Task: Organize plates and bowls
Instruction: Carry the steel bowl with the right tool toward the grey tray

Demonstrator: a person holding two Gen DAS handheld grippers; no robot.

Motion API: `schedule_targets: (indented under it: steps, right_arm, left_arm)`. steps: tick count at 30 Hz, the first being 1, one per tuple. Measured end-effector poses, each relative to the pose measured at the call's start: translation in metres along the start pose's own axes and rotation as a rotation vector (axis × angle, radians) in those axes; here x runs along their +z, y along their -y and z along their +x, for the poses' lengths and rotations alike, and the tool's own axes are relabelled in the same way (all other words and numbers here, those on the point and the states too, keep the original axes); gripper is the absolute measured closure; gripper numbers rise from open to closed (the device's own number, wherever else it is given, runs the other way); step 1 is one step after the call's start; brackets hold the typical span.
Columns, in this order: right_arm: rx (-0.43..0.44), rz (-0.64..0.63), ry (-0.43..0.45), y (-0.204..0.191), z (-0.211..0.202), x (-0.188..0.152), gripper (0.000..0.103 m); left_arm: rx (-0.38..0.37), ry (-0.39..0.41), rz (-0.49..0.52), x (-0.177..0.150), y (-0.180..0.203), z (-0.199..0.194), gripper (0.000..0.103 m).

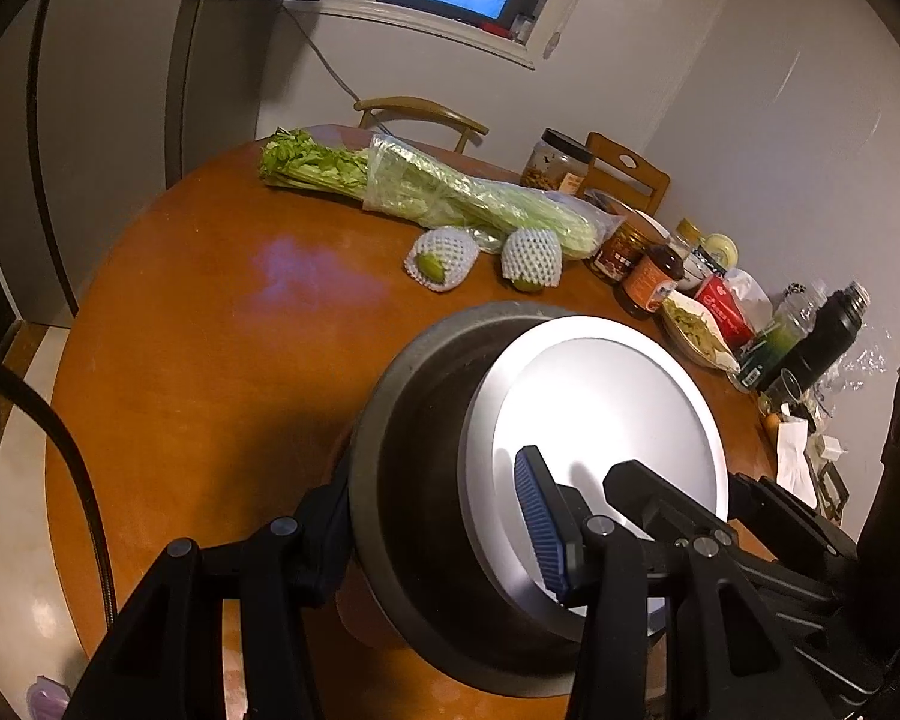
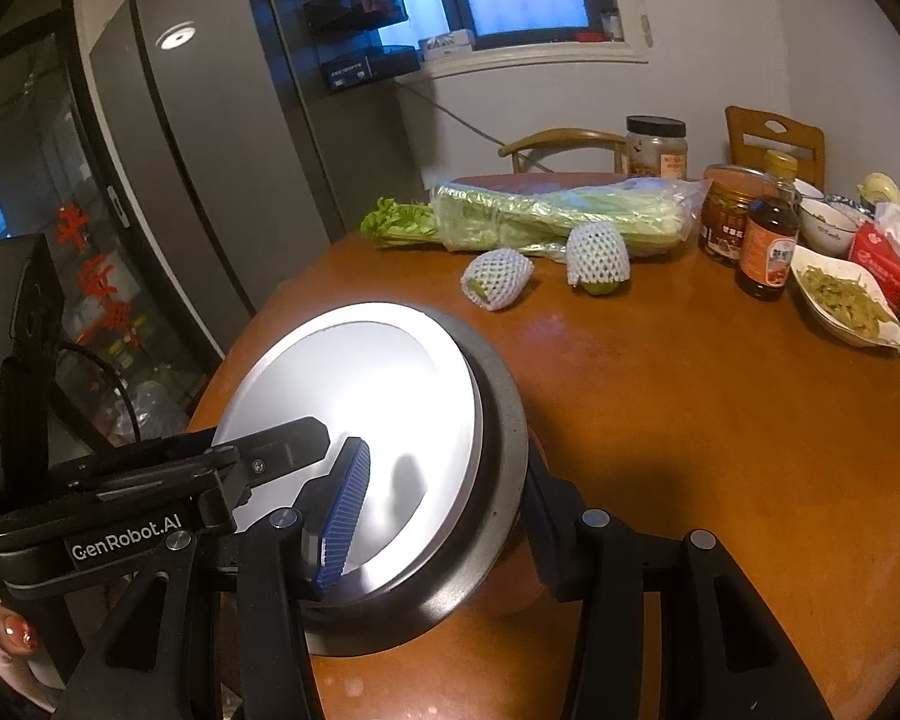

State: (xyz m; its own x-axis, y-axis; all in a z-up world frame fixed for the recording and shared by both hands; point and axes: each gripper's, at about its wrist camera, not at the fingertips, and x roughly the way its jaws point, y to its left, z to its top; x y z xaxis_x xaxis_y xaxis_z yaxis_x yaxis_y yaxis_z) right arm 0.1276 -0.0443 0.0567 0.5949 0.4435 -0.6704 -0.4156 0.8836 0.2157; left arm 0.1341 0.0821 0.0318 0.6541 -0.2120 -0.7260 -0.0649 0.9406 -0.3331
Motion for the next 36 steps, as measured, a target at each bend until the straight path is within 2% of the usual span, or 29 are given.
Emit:
schedule_targets:
  steps: [7, 13, 21, 36]
  right_arm:
    - [0.004, -0.013, -0.012, -0.001, 0.006, 0.019, 0.053]
    - [0.014, -0.020, -0.047, 0.002, 0.014, 0.023, 0.053]
    - [0.027, -0.009, -0.093, 0.010, 0.031, 0.018, 0.053]
    - [0.043, -0.032, -0.143, 0.019, 0.048, 0.001, 0.054]
  left_arm:
    - [0.019, -0.016, -0.001, 0.020, 0.000, 0.004, 0.054]
    - [0.037, -0.047, -0.006, 0.020, -0.003, 0.014, 0.054]
    - [0.059, -0.108, -0.019, 0.011, -0.006, 0.031, 0.054]
    - [0.104, -0.116, 0.036, 0.008, 0.000, 0.036, 0.054]
